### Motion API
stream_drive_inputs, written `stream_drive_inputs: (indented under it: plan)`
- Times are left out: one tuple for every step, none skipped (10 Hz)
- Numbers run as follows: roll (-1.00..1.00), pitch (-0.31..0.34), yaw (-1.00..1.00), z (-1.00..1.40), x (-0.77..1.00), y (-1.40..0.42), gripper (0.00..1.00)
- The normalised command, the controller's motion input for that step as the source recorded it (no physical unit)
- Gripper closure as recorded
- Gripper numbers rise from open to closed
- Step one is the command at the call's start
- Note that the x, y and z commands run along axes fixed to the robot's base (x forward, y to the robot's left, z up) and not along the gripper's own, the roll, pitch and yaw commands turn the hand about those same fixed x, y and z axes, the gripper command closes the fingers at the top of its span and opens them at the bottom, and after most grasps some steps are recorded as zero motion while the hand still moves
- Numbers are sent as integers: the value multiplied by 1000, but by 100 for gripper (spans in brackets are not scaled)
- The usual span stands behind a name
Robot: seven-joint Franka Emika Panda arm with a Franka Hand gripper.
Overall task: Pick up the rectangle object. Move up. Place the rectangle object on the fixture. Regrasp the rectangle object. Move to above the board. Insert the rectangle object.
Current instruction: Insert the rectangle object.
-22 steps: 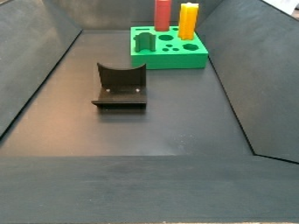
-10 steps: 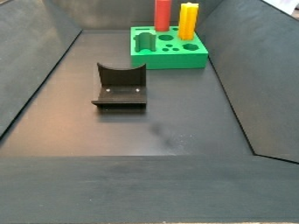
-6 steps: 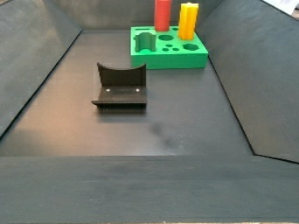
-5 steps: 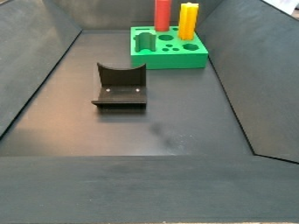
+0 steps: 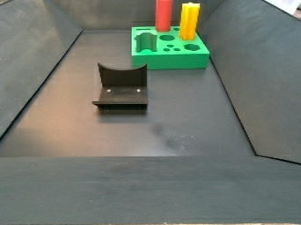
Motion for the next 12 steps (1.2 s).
stream_drive_inputs:
  plan:
    - [399,-89,354,-143,54,-409,100]
    - [353,-123,417,-277,217,-377,100]
    - [371,-107,371,-300,340,-343,100]
    - [316,-96,363,-240,269,-294,100]
    - [280,-71,346,-189,323,-266,100]
    - [314,-61,349,-206,377,-263,100]
    - [379,-46,374,-234,346,-157,100]
    - [293,-66,306,-277,434,-191,100]
    - [287,-31,331,-171,451,-174,100]
    - [277,-21,277,-140,266,-157,100]
    - [264,-4,203,-174,369,-143,100]
    - [304,-10,109,-169,366,-97,100]
